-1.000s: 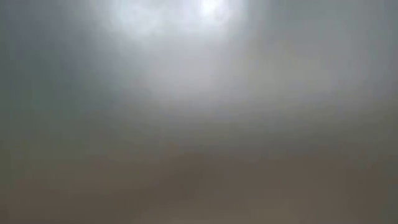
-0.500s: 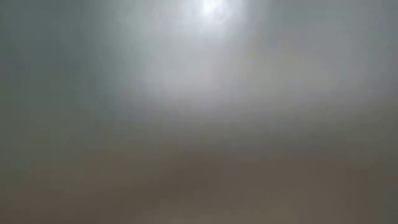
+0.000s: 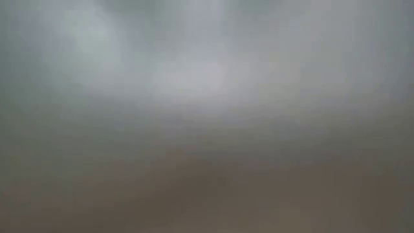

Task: Sort silverware by color (type)
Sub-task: Put the black fork into the orange bin

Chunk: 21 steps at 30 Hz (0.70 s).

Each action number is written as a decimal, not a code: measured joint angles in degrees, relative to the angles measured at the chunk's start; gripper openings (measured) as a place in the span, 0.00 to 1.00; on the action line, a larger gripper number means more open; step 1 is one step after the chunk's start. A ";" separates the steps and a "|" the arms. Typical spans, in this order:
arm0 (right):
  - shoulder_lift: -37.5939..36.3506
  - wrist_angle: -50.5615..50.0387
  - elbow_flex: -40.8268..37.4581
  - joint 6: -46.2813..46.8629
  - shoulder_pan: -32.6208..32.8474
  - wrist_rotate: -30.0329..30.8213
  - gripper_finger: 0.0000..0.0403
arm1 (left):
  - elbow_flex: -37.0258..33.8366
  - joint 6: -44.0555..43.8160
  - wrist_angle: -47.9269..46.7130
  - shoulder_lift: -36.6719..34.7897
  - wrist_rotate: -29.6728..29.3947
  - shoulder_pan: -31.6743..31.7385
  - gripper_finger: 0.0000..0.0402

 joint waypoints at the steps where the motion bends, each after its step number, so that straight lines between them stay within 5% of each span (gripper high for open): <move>1: 0.24 3.03 -0.12 -1.57 -0.22 0.02 0.24 | 1.05 -0.44 0.28 0.00 -1.23 -0.10 0.00; 9: 3.76 16.32 0.05 -9.07 -2.54 -0.04 0.24 | 7.07 -0.25 1.64 3.75 -4.43 -0.88 0.00; 21: 5.12 18.66 0.41 -8.73 -6.26 -1.49 0.32 | 8.85 -3.27 2.97 8.92 -12.91 -5.47 0.00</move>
